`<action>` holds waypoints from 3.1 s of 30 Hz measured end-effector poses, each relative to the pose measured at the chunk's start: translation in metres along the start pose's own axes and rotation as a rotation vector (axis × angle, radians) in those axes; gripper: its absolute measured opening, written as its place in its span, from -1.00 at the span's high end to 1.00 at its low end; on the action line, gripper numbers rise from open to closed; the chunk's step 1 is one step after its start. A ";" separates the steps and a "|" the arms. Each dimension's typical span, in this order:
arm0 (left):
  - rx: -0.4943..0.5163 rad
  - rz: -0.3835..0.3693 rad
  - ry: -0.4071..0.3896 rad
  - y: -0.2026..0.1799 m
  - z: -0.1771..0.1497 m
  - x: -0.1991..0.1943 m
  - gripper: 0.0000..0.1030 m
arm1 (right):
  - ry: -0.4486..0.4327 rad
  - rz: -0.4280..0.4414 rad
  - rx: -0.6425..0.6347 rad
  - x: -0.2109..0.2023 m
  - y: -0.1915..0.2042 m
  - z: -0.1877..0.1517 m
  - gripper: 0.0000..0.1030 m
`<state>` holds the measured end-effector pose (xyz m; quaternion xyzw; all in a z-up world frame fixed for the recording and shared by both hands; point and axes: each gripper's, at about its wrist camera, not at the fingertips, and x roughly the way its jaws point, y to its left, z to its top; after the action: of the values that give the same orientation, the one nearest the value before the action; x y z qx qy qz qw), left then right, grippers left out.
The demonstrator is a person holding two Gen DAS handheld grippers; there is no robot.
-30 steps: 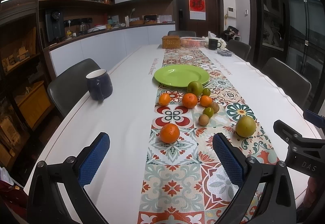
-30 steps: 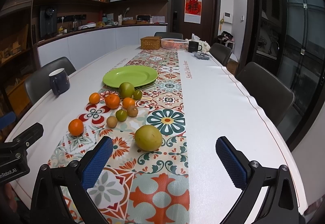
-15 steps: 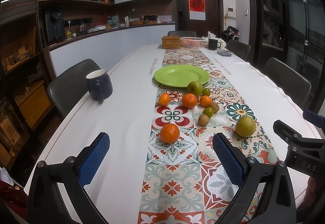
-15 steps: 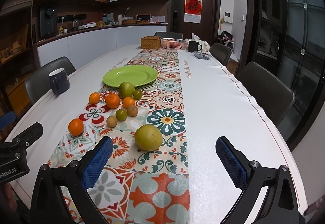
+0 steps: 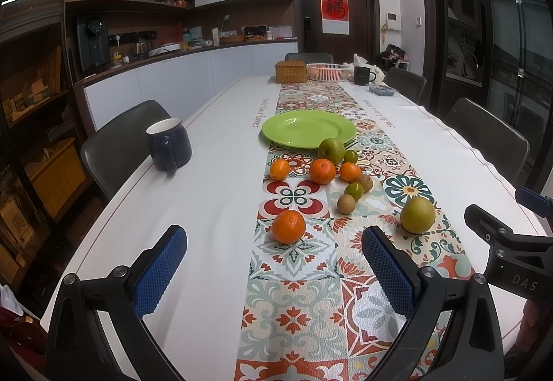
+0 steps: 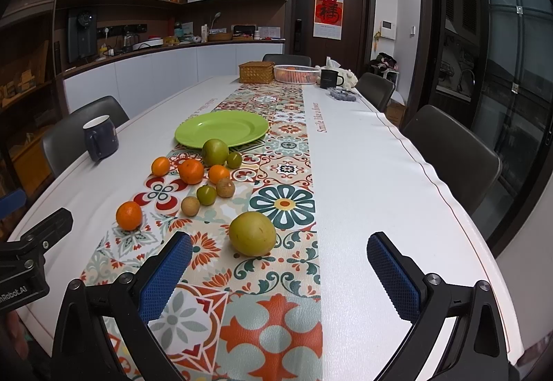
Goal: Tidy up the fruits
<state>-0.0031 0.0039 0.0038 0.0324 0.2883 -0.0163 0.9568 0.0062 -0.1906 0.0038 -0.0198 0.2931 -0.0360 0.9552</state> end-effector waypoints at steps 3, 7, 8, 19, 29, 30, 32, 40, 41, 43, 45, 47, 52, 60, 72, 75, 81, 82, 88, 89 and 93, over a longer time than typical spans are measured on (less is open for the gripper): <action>0.000 -0.001 0.001 0.000 0.000 0.000 -1.00 | 0.000 0.000 0.000 0.000 0.000 0.000 -0.99; 0.000 -0.001 0.001 0.000 0.000 0.000 -1.00 | 0.000 0.000 0.000 0.000 0.000 0.000 -0.99; 0.000 0.000 0.001 0.000 0.000 0.000 -1.00 | 0.001 0.000 0.000 0.001 0.000 0.000 -0.99; 0.001 0.000 0.003 0.000 -0.001 0.001 -1.00 | 0.008 0.000 -0.001 0.003 0.001 0.002 -0.99; 0.005 -0.002 0.053 0.002 -0.006 0.025 -1.00 | 0.067 0.009 -0.011 0.027 0.006 -0.003 -0.99; 0.007 -0.003 0.062 0.002 -0.006 0.028 -1.00 | 0.074 0.011 -0.013 0.029 0.006 -0.003 -0.99; 0.012 -0.005 0.079 0.001 -0.007 0.034 -0.98 | 0.093 0.017 -0.017 0.034 0.006 -0.003 -0.99; 0.053 -0.009 0.134 -0.003 -0.006 0.063 -0.85 | 0.162 0.036 -0.020 0.067 0.007 -0.002 -0.98; 0.057 -0.009 0.144 -0.003 -0.006 0.068 -0.84 | 0.173 0.041 -0.022 0.072 0.008 -0.002 -0.97; 0.061 -0.010 0.159 -0.004 -0.006 0.078 -0.76 | 0.199 0.052 -0.026 0.082 0.009 -0.003 -0.92; 0.065 -0.014 0.175 -0.004 -0.005 0.088 -0.69 | 0.217 0.062 -0.028 0.090 0.012 -0.003 -0.87; 0.070 -0.018 0.192 -0.004 -0.005 0.099 -0.64 | 0.230 0.073 -0.030 0.099 0.013 -0.003 -0.81; 0.061 -0.046 0.238 -0.004 -0.006 0.120 -0.44 | 0.278 0.099 -0.013 0.118 0.015 -0.004 -0.62; 0.075 -0.075 0.270 -0.010 -0.002 0.141 -0.07 | 0.293 0.116 -0.019 0.132 0.018 -0.002 -0.28; 0.098 -0.080 0.291 -0.014 -0.001 0.150 0.22 | 0.267 0.113 -0.066 0.134 0.024 0.000 -0.01; 0.098 -0.086 0.293 -0.013 0.000 0.150 0.22 | 0.259 0.113 -0.070 0.133 0.023 0.001 -0.01; 0.119 -0.091 0.256 -0.013 0.008 0.137 0.22 | 0.209 0.124 -0.095 0.121 0.027 0.013 -0.01; 0.124 -0.090 0.247 -0.012 0.011 0.135 0.22 | 0.199 0.129 -0.097 0.119 0.028 0.015 -0.01; 0.124 -0.108 0.201 -0.010 0.033 0.125 0.22 | 0.161 0.181 -0.107 0.113 0.034 0.037 -0.01; 0.124 -0.109 0.193 -0.010 0.038 0.125 0.22 | 0.156 0.192 -0.107 0.114 0.035 0.042 -0.01; 0.116 -0.130 0.175 -0.008 0.056 0.131 0.22 | 0.134 0.215 -0.109 0.120 0.037 0.065 -0.01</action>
<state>0.1364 -0.0099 -0.0222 0.0701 0.3710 -0.0918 0.9214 0.1442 -0.1619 -0.0116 -0.0375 0.3583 0.0813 0.9293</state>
